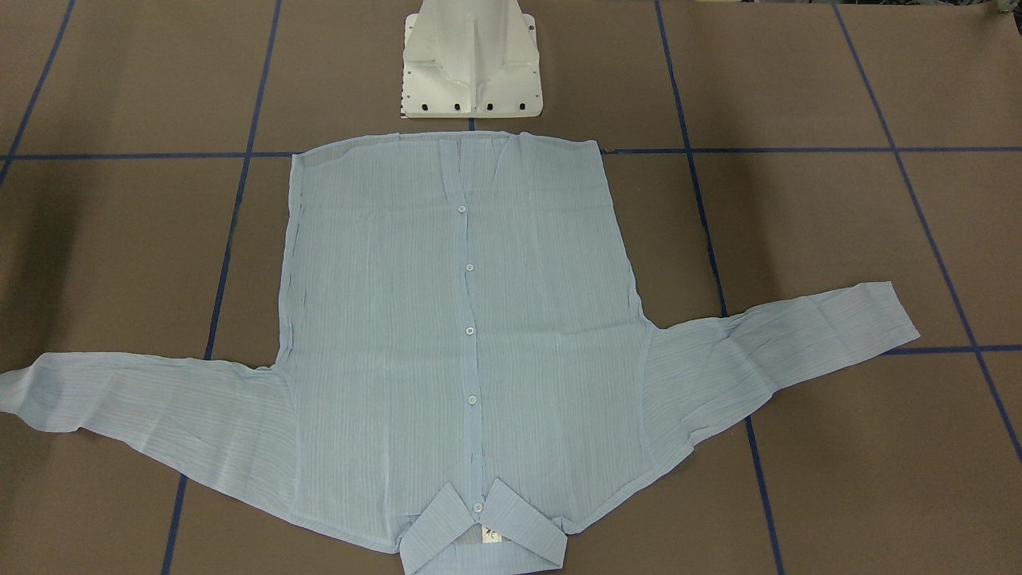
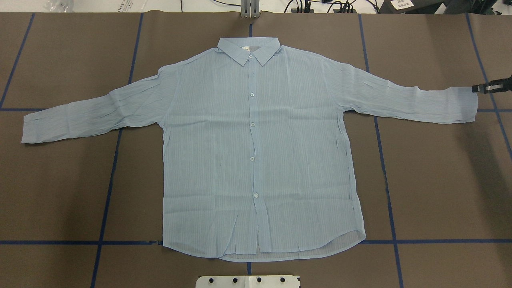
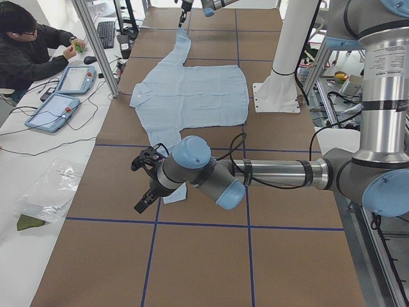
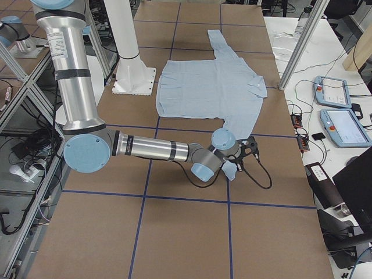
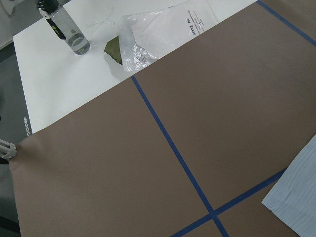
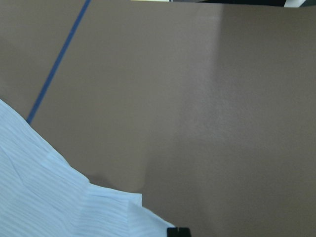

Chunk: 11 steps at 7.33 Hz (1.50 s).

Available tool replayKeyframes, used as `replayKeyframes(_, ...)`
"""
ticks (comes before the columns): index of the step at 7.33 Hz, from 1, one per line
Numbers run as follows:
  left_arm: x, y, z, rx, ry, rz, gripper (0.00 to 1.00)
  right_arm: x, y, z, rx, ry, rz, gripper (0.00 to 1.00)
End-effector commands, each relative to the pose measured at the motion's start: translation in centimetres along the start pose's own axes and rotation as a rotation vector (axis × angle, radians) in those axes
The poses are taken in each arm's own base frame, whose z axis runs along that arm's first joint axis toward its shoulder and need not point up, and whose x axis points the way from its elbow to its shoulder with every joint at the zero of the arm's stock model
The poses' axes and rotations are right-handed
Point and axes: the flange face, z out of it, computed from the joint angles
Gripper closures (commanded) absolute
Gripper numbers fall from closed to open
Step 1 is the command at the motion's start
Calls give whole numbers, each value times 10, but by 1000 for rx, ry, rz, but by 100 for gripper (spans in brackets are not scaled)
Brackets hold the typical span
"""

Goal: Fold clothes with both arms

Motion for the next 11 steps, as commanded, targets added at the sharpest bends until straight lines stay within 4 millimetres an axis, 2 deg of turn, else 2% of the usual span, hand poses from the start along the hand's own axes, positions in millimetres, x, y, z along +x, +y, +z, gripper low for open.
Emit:
replayKeyframes(1,0,1,0,0,1,0,0,-96,-42,-37,34,-66,138,100)
replayKeyframes(2,0,1,0,0,1,0,0,-149,-54,-36,50,-118,191,100)
replayKeyframes(3,0,2,0,-1,1,-1,0,-203,-56,-18,73,-139,235,100)
replayKeyframes(4,0,2,1,-3,2,-4,0,-265,-61,12,106,-117,274,100)
replayKeyframes(5,0,4,0,-4,2,-3,0,-343,-69,38,122,-67,290,100)
replayKeyframes(6,0,5,1,-5,2,-6,0,-424,-66,59,147,-17,348,100)
replayKeyframes(7,0,6,2,-9,3,-8,0,-492,-66,65,185,31,371,100)
replayKeyframes(8,0,6,3,-10,4,-9,0,-544,-68,63,196,34,405,100)
replayKeyframes(9,-1,7,3,-10,2,-9,0,-590,-82,63,210,26,402,100)
replayKeyframes(10,-1,6,3,-10,2,-11,0,-620,-88,76,226,42,392,100)
replayKeyframes(11,-1,6,3,-10,2,-11,0,-633,-88,85,245,59,382,100)
